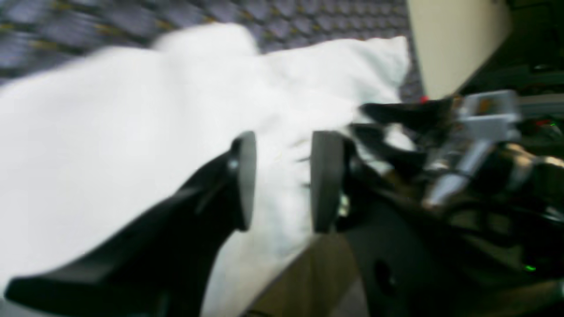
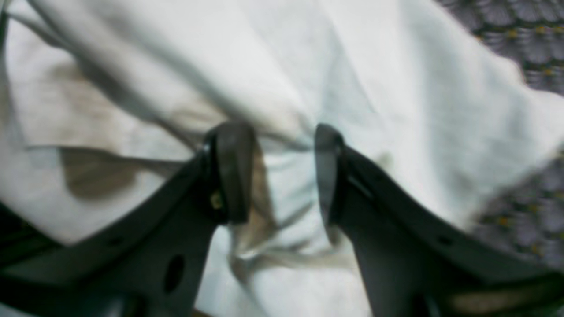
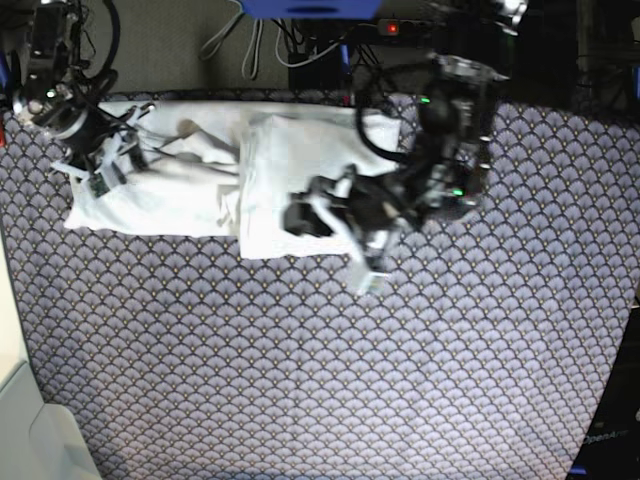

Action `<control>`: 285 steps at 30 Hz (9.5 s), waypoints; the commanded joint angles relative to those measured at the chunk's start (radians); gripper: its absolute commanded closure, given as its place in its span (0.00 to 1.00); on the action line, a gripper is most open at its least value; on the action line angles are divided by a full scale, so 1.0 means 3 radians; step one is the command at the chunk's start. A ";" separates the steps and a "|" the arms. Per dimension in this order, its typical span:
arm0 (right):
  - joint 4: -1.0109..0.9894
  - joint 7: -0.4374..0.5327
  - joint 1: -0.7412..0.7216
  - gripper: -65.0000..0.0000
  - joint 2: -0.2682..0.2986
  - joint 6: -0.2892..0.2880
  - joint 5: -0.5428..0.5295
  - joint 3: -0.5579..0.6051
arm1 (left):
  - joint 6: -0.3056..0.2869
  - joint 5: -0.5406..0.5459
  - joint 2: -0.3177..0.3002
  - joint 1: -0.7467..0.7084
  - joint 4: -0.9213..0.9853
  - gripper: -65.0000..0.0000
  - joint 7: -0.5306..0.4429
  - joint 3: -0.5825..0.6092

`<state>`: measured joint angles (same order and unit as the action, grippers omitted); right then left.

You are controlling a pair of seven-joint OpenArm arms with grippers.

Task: Fold the T-shirt properly
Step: 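Lift the strip end with the left gripper and fold it toward the right gripper, then release the left gripper and grasp the strip end with the right gripper, then fold the right-held end over onto the folded half with the right gripper, then move the left gripper to the bundle's edge and grasp the cloth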

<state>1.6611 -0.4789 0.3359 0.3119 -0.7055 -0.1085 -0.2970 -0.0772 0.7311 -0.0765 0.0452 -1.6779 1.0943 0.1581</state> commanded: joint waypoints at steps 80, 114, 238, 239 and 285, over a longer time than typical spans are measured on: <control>-0.0727 -0.1326 -0.0457 0.84 -0.0173 0.0025 -0.1063 -0.0813 | -0.0016 0.0399 -0.0699 -0.0133 0.0179 0.63 -0.0014 -0.0504; 0.1073 -0.2308 -0.0171 1.00 -0.0633 0.0025 -0.2101 -0.0608 | -0.0037 0.0629 -0.0970 -0.0250 0.0169 0.63 -0.0014 -0.0826; -0.0241 -0.1117 -0.1148 1.00 -0.0004 0.0025 -0.2086 0.1775 | -0.0052 0.1355 -0.0653 -0.0905 -0.0429 0.62 -0.0019 -0.1159; -0.0241 -0.1117 -0.1148 1.00 -0.0004 0.0025 -0.2086 0.1775 | -0.0052 0.1463 -0.0694 -0.0905 -0.0429 0.59 -0.0034 -0.1164; -0.0246 -0.1107 -0.1173 1.00 -0.0009 0.0025 -0.2086 0.1775 | -0.0016 0.1151 -0.0556 -0.0440 0.0317 0.38 -0.0055 -0.0622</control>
<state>1.5749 -0.8261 -0.0017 0.3023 -0.6914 -0.7193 0.2405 -0.0776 1.0573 -0.2371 -0.0994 -1.5688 1.0866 -0.0242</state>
